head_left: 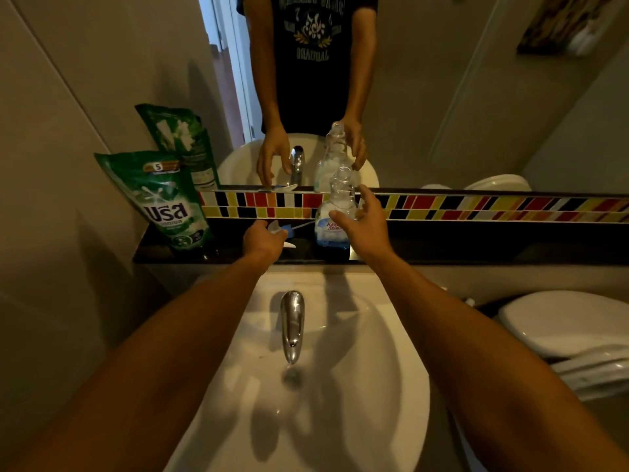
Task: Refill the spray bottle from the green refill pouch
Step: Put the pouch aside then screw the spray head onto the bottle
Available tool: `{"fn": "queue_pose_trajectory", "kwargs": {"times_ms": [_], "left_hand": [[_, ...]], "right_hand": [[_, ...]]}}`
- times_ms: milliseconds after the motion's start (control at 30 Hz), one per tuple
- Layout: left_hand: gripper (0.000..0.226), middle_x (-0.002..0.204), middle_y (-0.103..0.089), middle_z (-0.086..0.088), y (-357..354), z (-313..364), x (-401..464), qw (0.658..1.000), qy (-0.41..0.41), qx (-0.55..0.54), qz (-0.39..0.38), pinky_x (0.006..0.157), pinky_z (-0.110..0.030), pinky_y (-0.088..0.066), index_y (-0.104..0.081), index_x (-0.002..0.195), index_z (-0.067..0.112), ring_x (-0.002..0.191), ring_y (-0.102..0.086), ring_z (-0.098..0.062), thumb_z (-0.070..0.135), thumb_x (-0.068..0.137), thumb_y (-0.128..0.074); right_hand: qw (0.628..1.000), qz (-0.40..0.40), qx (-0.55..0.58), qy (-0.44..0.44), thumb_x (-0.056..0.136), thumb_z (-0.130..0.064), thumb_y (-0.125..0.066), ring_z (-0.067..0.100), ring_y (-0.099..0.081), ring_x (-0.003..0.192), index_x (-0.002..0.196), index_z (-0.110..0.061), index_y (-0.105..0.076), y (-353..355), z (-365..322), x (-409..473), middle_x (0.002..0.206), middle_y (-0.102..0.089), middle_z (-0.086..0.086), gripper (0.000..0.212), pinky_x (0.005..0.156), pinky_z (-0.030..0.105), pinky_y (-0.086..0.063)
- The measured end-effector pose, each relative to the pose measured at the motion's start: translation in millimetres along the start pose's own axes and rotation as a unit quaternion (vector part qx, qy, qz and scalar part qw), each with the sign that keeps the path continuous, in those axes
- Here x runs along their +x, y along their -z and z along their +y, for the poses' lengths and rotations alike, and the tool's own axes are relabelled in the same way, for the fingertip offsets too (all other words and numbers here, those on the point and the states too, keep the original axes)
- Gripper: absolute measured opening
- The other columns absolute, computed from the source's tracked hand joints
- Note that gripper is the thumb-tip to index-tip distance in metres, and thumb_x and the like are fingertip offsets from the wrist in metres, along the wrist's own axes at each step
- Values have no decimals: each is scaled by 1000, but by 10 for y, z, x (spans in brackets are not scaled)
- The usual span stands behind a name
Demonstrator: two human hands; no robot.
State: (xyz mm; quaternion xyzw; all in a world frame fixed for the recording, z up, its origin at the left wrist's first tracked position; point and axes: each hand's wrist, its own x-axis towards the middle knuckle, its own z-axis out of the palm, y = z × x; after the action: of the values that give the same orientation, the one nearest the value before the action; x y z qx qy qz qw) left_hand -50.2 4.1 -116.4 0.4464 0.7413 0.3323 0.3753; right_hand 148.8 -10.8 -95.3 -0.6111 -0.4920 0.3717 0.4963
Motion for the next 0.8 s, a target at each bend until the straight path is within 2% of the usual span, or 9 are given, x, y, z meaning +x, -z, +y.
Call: {"fn": "queue_pose_trajectory", "kwargs": {"times_ms": [167, 333, 467, 567, 667, 800], "left_hand": [[56, 134, -60, -16, -151, 9, 218, 998, 26, 52, 24, 93, -40, -49, -55, 135, 6, 122, -59, -34, 26, 87, -76], [51, 130, -60, -16, -241, -63, 278, 994, 46, 93, 31, 76, -34, -46, -56, 130, 6, 116, -61, -35, 22, 86, -78], [46, 121, -66, -17, -252, -94, 292, 995, 80, 54, 34, 71, -33, -48, -59, 126, 5, 108, -67, -33, 18, 86, -77], [40, 116, -69, -17, -213, -95, 286, 996, 84, 24, 36, 72, -33, -51, -62, 122, 3, 102, -69, -31, 18, 88, -75], [38, 115, -69, -17, -78, -86, 259, 997, 65, -7, 40, 73, -33, -50, -64, 121, 2, 103, -68, -31, 18, 88, -75], [37, 117, -68, -16, 238, -33, 191, 997, 6, -57, 48, 82, -34, -50, -66, 121, 2, 108, -65, -31, 18, 88, -75]], "right_hand": [[999, -44, 11, 14, 87, -22, -81, 14, -54, 127, 148, -21, -49, -8, -90, 191, 146, -56, 1, 68, 101, 39, -52], [997, -78, 15, 14, 88, -20, -79, 12, -61, 119, 134, -17, -58, 8, -81, 257, 132, -65, -1, 50, 99, 37, -55], [994, -102, 34, 15, 88, -20, -79, 15, -64, 119, 129, -19, -60, 41, -80, 269, 128, -67, -2, 45, 98, 41, -57], [994, -97, 40, 13, 89, -19, -78, 13, -63, 119, 130, -18, -61, 48, -90, 254, 129, -67, -1, 45, 95, 37, -57], [995, -87, 50, 17, 90, -17, -77, 9, -63, 115, 132, -18, -60, 58, -114, 220, 129, -67, -2, 46, 93, 33, -56], [997, -69, 35, 32, 90, -21, -77, 10, -63, 115, 133, -20, -61, 116, -166, 162, 125, -67, -6, 45, 96, 37, -56]]}}
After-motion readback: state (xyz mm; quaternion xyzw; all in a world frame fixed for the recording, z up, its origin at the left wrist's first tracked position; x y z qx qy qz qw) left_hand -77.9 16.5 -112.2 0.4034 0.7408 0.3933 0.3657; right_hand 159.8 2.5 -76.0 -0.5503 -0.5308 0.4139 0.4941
